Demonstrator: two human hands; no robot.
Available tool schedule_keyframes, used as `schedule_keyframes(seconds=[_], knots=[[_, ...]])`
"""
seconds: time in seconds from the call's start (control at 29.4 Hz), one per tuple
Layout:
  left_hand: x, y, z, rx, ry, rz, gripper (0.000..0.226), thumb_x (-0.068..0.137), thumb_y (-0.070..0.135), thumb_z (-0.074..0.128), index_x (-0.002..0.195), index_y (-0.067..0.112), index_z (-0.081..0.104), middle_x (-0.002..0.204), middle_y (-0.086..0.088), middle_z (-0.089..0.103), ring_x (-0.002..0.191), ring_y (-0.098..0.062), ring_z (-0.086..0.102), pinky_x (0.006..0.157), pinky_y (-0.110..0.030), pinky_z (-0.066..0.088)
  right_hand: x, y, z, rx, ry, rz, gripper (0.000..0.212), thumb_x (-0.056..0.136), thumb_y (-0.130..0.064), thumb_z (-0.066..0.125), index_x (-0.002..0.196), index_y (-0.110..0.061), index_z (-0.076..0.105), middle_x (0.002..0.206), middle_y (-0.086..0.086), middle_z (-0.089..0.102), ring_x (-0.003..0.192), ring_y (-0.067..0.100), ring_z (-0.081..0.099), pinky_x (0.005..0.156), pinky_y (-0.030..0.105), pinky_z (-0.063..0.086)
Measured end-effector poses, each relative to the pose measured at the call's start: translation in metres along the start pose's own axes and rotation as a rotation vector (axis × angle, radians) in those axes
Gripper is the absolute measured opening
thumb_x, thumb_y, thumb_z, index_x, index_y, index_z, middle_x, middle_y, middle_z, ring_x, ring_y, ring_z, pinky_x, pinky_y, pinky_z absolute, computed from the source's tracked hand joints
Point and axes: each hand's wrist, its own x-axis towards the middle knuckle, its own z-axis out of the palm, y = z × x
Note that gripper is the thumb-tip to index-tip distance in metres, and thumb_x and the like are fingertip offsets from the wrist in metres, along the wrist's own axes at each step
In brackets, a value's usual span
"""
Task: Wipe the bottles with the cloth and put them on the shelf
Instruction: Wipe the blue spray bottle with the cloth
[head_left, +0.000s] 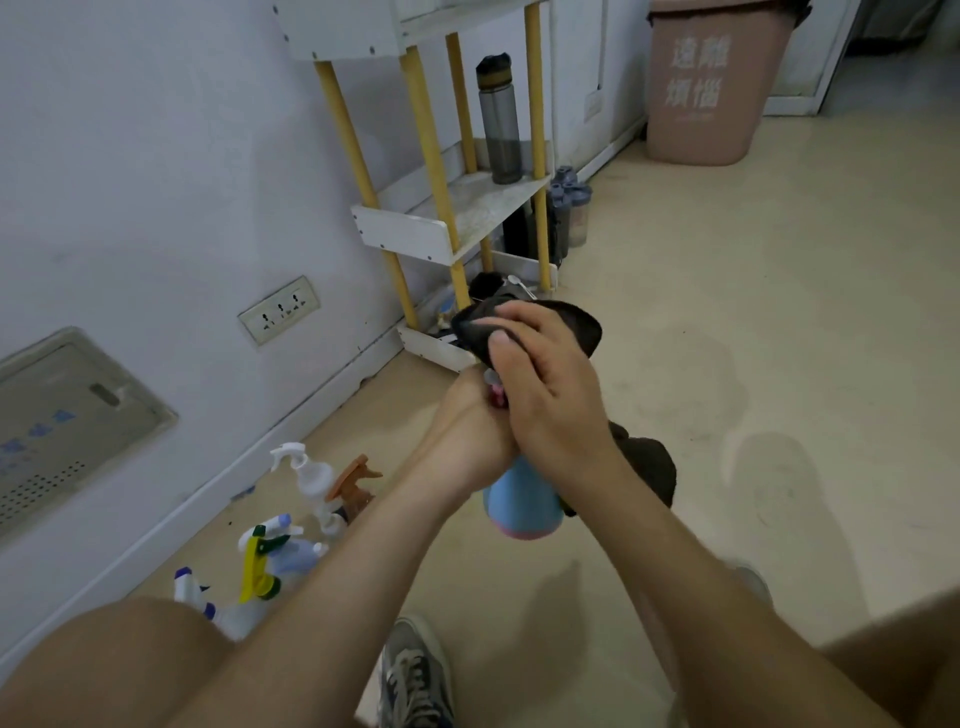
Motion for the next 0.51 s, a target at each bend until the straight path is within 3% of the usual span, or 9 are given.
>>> schedule_keyframes(seconds=[0.03,0.1,0.2,0.31,0.41,0.51], knots=[[0.000,0.003,0.002,-0.044,0.005,-0.004,0.019,0.086,0.017,0.051,0.074,0.032,0.047,0.076,0.008,0.053,0.073,-0.008,0.051,0.072,-0.030,0.048,0.001,0.006,0.000,-0.012,0.023,0.019,0.036,0.096,-0.039,0.043,0.108,-0.020,0.071,0.118,-0.007,0.060,0.104,0.021,0.061,0.097,0.048,0.049],[-0.002,0.006,0.001,-0.191,0.071,-0.098,0.025,0.082,0.001,0.050,0.073,0.023,0.057,0.074,-0.002,0.061,0.072,-0.018,0.057,0.065,-0.034,0.047,0.006,0.019,-0.008,0.080,0.045,0.174,0.036,0.097,-0.037,0.040,0.100,-0.020,0.071,0.109,0.002,0.068,0.102,0.020,0.063,0.096,0.050,0.048],[-0.007,0.009,0.002,-0.482,0.142,-0.220,0.036,0.072,-0.010,0.053,0.088,0.019,0.066,0.089,-0.005,0.071,0.088,-0.023,0.067,0.080,-0.038,0.056,0.012,0.033,-0.019,0.051,0.050,0.365,0.044,0.101,-0.036,0.038,0.099,-0.007,0.071,0.096,0.012,0.072,0.090,0.024,0.066,0.085,0.043,0.053],[-0.005,0.009,0.002,-0.736,0.179,-0.299,0.043,0.072,-0.019,0.045,0.094,0.013,0.064,0.099,-0.012,0.071,0.096,-0.028,0.069,0.083,-0.042,0.057,0.012,0.040,-0.022,0.016,0.163,0.425,0.046,0.104,-0.033,0.040,0.088,0.002,0.064,0.081,0.019,0.065,0.071,0.019,0.052,0.069,0.035,0.044],[0.008,0.000,-0.012,-0.937,0.296,-0.377,0.043,0.069,-0.017,0.040,0.093,0.012,0.062,0.096,-0.008,0.070,0.091,-0.025,0.066,0.082,-0.043,0.055,0.011,0.025,-0.030,-0.051,0.194,0.275,0.043,0.104,-0.032,0.043,0.067,-0.012,0.051,0.057,-0.009,0.047,0.059,0.010,0.039,0.059,0.031,0.034],[0.014,-0.001,-0.026,-1.007,0.315,-0.364,0.041,0.068,-0.016,0.036,0.088,0.011,0.060,0.087,-0.007,0.062,0.077,-0.022,0.060,0.077,-0.039,0.052,0.006,0.003,-0.025,-0.286,-0.014,0.059,0.033,0.102,-0.035,0.046,0.078,-0.026,0.065,0.066,-0.014,0.059,0.066,0.007,0.050,0.061,0.030,0.038]])
